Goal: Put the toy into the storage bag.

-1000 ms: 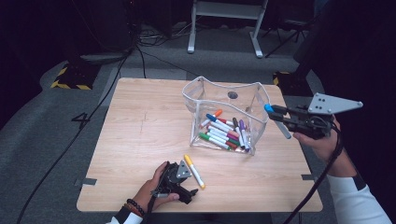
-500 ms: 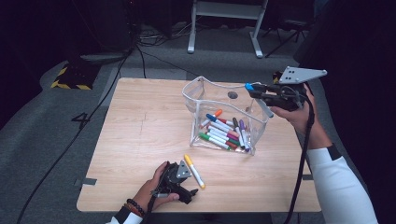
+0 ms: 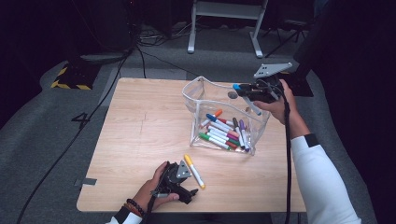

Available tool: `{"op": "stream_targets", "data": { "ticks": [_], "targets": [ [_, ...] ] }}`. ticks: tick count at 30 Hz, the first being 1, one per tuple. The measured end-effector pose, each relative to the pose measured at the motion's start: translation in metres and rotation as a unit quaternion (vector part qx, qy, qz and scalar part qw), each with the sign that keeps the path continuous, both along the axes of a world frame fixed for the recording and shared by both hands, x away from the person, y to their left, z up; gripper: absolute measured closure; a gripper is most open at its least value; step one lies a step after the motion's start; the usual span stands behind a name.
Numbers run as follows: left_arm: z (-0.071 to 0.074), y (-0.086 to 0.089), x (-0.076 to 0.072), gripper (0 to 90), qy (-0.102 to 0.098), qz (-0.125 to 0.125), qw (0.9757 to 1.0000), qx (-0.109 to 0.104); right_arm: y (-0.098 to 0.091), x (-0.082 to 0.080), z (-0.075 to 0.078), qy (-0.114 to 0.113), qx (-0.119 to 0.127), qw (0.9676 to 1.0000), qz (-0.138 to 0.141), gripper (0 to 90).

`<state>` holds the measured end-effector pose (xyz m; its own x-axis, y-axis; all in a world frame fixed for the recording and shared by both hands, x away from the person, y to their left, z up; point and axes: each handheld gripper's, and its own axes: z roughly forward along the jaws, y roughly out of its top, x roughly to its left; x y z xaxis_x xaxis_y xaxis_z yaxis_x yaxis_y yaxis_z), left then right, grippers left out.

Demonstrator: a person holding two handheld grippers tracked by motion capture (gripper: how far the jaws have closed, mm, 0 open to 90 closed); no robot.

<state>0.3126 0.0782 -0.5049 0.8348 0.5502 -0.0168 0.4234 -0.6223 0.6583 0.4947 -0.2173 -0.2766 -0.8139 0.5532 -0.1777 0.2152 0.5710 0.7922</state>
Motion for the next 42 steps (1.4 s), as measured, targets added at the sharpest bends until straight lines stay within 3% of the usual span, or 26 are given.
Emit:
{"op": "stream_targets", "data": {
  "ticks": [5, 7, 10, 17, 20, 24, 28, 31, 34, 39, 42],
  "targets": [
    [0.0, 0.0, 0.0, 0.2, 0.0, 0.0, 1.0, 0.0, 0.009, 0.008, -0.015, 0.033, -0.037, 0.9988, -0.001, 75.5],
    [0.0, 0.0, 0.0, 0.2, 0.0, 0.0, 1.0, 0.0, 0.014, 0.009, -0.022, 0.057, -0.059, 0.9966, 0.011, 75.5],
    [0.0, 0.0, 0.0, 0.2, 0.0, 0.0, 1.0, 0.0, 0.019, 0.009, -0.027, 0.073, -0.084, 0.9936, 0.019, 75.5],
    [0.0, 0.0, 0.0, 0.2, 0.0, 0.0, 1.0, 0.0, 0.024, 0.009, -0.033, 0.097, -0.104, 0.9894, 0.031, 75.5],
    [0.0, 0.0, 0.0, 0.2, 0.0, 0.0, 1.0, 0.0, 0.027, 0.008, -0.035, 0.117, -0.122, 0.9847, 0.044, 75.4],
    [0.0, 0.0, 0.0, 0.2, 0.0, 0.0, 1.0, 0.0, 0.034, 0.002, -0.035, 0.127, -0.14, 0.9796, 0.068, 75.2],
    [0.0, 0.0, 0.0, 0.2, 0.0, 0.0, 1.0, 0.0, 0.035, 0.0, -0.035, 0.132, -0.144, 0.9782, 0.071, 74.5],
    [0.0, 0.0, 0.0, 0.2, 0.0, 0.0, 1.0, 0.0, 0.036, 0.0, -0.036, 0.13, -0.144, 0.9786, 0.068, 71.7],
    [0.0, 0.0, 0.0, 0.2, 0.0, 0.0, 1.0, 0.0, 0.034, 0.001, -0.035, 0.123, -0.138, 0.9812, 0.055, 67.0],
    [0.0, 0.0, 0.0, 0.2, 0.0, 0.0, 1.0, 0.0, 0.025, 0.0, -0.031, 0.099, -0.116, 0.9879, 0.028, 58.8],
    [0.0, 0.0, 0.0, 0.3, 0.0, 0.0, 1.0, 0.0, 0.018, -0.006, -0.025, 0.081, -0.084, 0.9929, 0.022, 54.8]
  ]
}}
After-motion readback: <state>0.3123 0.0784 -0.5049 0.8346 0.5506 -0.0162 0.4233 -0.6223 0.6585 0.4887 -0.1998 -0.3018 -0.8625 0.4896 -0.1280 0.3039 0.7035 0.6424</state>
